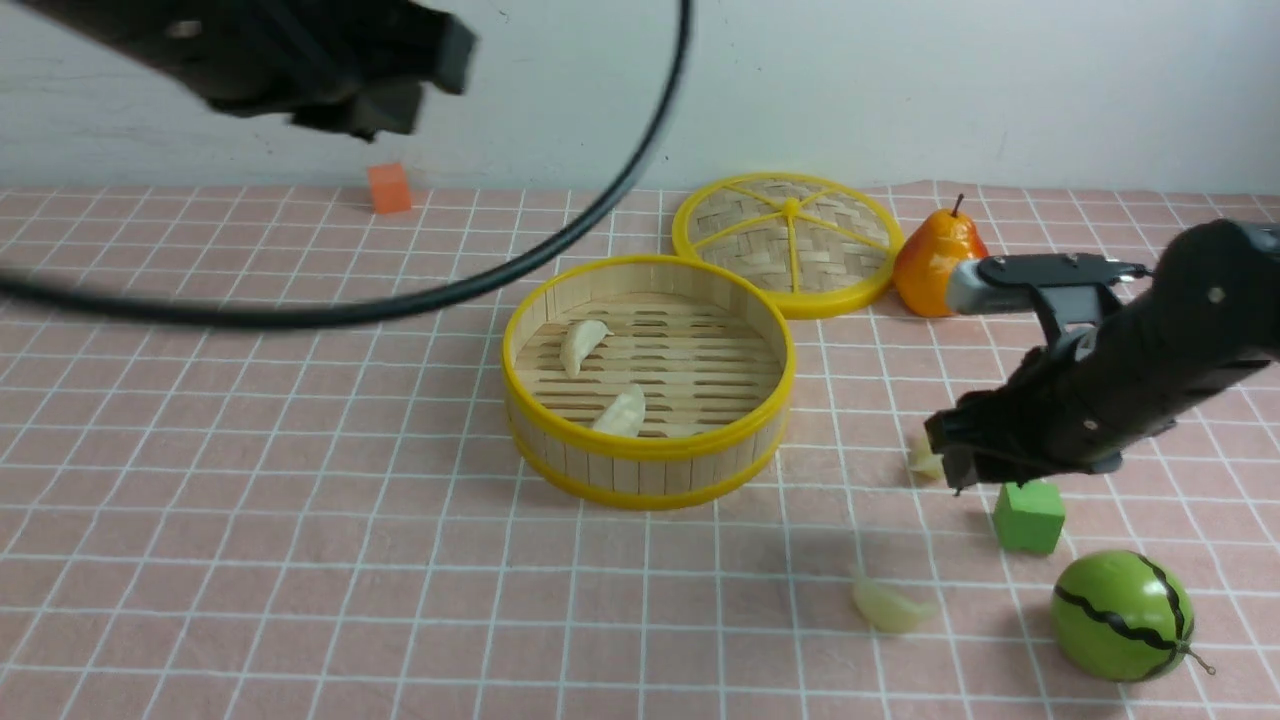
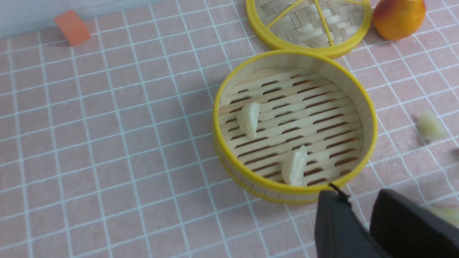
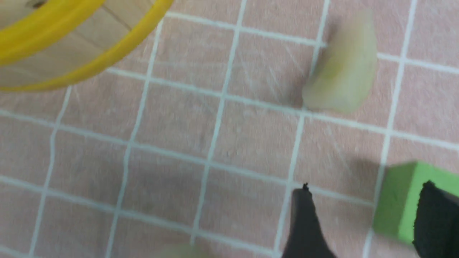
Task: Put the dumplings into the steamer on the table with the pink tablecloth.
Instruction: 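Reach for and grasp a dumpling lying on the table beside the steamer, then place the dumpling in the bamboo steamer basket with the right gripper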
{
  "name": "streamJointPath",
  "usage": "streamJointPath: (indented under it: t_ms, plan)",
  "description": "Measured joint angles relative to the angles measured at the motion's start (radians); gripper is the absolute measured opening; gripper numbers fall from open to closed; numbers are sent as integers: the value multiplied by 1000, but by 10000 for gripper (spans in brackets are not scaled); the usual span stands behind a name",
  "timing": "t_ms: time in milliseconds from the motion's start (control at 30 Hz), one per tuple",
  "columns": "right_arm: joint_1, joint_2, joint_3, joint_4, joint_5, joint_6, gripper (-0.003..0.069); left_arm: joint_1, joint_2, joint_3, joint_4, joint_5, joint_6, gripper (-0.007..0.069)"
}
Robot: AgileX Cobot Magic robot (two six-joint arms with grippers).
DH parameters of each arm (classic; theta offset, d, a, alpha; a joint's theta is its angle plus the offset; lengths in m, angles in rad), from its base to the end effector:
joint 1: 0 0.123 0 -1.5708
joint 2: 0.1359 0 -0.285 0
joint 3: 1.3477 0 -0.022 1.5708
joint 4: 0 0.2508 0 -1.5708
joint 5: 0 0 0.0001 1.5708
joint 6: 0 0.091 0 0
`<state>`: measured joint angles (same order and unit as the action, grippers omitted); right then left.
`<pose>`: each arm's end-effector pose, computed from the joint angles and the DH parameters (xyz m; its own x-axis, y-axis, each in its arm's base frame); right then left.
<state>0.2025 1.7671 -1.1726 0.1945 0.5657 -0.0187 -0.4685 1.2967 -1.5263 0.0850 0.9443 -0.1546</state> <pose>0.3573 0.0830 0.2106 -0.8838 -0.0336 -0.4667 -0.1219 0.9795 0.1602 0.2399 -0.1144 0.4511 -0.5616 0.1674 -0.8103 0.3439 0.9379 -0.0446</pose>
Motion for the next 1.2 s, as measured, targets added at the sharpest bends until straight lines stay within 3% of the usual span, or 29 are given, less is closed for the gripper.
streamJointPath:
  t_ms: [133,267,433,533,633,700,900,1200]
  plan:
    - [0,131,-139,-9,4,31,410,0,-293,285,17,-47,-31,-14]
    - [0,208,-232,-38,36,76,410,0,-489,524,56,-106,-114,-13]
    - [0,281,-292,-72,84,111,401,0,-644,776,147,-63,-191,-13]
    - [0,305,-295,-94,106,109,349,0,-728,893,192,-37,-229,-13]
    - [0,305,-303,-96,118,81,264,0,-785,968,232,-45,-251,-13]
    - [0,304,-311,-96,131,51,248,0,-805,1011,256,-69,-261,-13]
    - [3,255,-382,-45,202,-20,251,0,-818,1073,283,-185,-274,-13]
    - [150,278,-706,135,176,-266,251,0,-818,1090,289,-341,-285,-13]
